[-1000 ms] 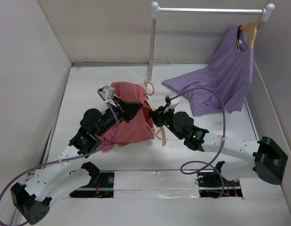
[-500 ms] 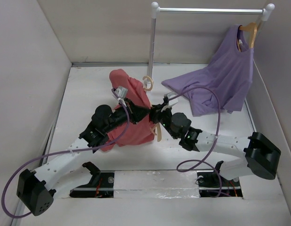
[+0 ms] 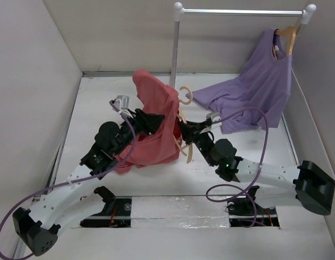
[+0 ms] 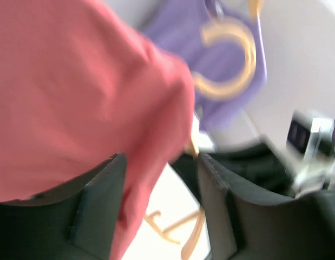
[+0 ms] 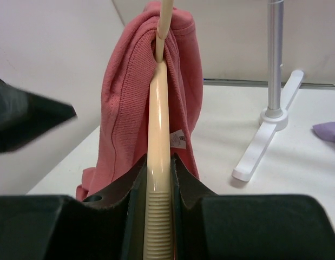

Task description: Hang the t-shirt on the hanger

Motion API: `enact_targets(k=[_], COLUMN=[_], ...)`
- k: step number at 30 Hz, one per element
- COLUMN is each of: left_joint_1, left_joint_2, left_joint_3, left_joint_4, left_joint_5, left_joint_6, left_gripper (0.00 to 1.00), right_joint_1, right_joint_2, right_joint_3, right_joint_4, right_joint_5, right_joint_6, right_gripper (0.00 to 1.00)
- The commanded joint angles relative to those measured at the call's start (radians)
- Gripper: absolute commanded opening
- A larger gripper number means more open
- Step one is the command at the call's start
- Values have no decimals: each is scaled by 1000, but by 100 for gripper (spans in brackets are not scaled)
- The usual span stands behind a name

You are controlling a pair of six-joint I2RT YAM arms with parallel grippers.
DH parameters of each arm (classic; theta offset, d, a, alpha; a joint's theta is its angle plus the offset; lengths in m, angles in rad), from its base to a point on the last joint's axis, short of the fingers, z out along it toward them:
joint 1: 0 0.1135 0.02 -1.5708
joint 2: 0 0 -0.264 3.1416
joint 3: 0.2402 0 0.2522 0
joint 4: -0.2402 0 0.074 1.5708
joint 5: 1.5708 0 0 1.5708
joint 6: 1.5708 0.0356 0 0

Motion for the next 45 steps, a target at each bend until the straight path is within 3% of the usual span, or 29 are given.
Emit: enact_targets(k=[1, 9, 13, 18, 25, 32, 39, 45], left_joint_1=[-3, -3, 37, 46, 46, 59, 59, 59], left_joint_2=[11, 154, 254, 271, 272, 343, 417, 453], left_joint_3=[77, 161, 191, 159, 103, 169, 208, 203], left_joint_4=[1, 83, 107, 216, 383, 298, 314, 336], left_joint_5=[-218, -283, -252, -280, -215, -250, -258, -241], left_joint_6=[-77, -210, -255, -285, -279, -273, -267, -284], left_gripper=[47, 55, 63, 71, 66, 66, 65, 53], right_joint_1=[3, 13, 13, 23, 23, 33, 51, 62], right_joint_2=[-48, -139, -172, -185, -168, -136, -93, -45], right_joint_3=[-21, -68, -88, -96, -96, -87, -65, -12], right_joint_4=[153, 95, 82, 58, 46, 79, 111, 110], right_joint_5=[31, -7, -6, -15, -8, -30, -34, -23], right_joint_6=[17, 25, 26, 25, 34, 25, -3, -64], right_gripper=[0, 0, 0, 0, 0, 0, 0, 0])
